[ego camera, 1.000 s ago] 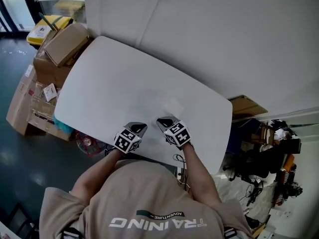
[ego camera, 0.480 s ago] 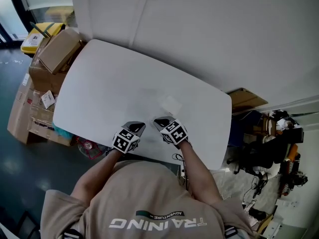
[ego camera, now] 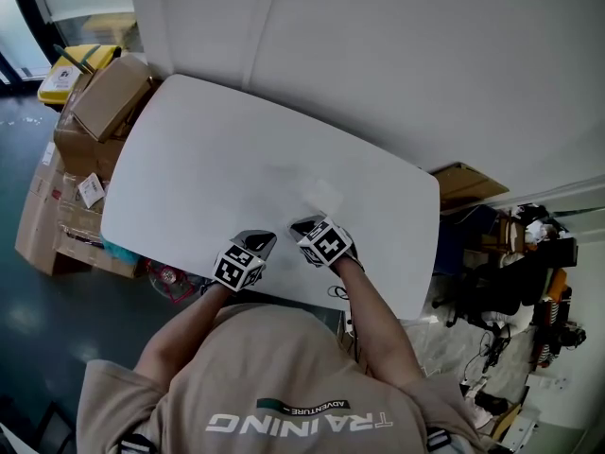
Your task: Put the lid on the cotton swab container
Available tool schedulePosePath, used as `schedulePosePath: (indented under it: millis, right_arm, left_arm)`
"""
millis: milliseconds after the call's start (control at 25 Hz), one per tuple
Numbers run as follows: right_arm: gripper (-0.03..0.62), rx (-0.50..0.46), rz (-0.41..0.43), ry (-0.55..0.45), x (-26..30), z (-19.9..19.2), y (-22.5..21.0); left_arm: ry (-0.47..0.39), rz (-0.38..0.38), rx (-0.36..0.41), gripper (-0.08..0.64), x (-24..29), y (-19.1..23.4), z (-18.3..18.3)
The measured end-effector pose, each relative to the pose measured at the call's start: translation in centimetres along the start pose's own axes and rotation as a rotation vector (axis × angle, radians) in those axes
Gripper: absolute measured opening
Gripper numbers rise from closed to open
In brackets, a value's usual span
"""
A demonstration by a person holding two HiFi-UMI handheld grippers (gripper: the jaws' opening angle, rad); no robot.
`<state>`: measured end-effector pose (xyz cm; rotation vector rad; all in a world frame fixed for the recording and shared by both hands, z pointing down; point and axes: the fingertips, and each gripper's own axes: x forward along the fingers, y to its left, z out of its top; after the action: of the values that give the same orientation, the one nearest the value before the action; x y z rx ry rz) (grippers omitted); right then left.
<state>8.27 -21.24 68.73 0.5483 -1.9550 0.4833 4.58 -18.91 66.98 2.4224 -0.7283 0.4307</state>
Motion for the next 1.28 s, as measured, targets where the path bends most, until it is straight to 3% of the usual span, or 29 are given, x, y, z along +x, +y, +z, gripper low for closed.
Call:
schedulePosePath:
  millis: [160, 360, 680, 880, 1040, 1280]
  right_arm:
    - [0.023, -0.004, -0.029, -0.003, 0.1, 0.0, 0.0]
    - [0.023, 0.111, -0.047, -0.108, 0.0, 0.1, 0.1]
    - [0.023, 0.263, -0.108, -0.471, -5.8, -0.6, -0.4]
    - [0.023, 0.279, -0.187, -0.72, -13.0, 0.0, 0.4]
    - [0.023, 0.301, -0.259, -0.905, -18.6, 1.2, 0.4]
    - [0.023, 0.276, -0.318, -1.019, -24.4, 2.5, 0.5]
  left_arm:
    - [-0.015, 0.011, 0.007, 0.013, -0.6, 0.1, 0.4]
    - [-0.031, 0.024, 0.032, 0.013, -2.0, 0.1, 0.8]
    - [-0.094, 0.052, 0.055, 0.014, -4.2, -0.6, 3.6]
    - [-0.203, 0.044, 0.118, 0.013, -6.6, -2.8, 7.6]
    - [-0.339, 0.085, 0.213, 0.014, -9.0, -4.8, 13.0]
    - [-0.394, 0.071, 0.311, 0.014, -10.6, -7.6, 19.1]
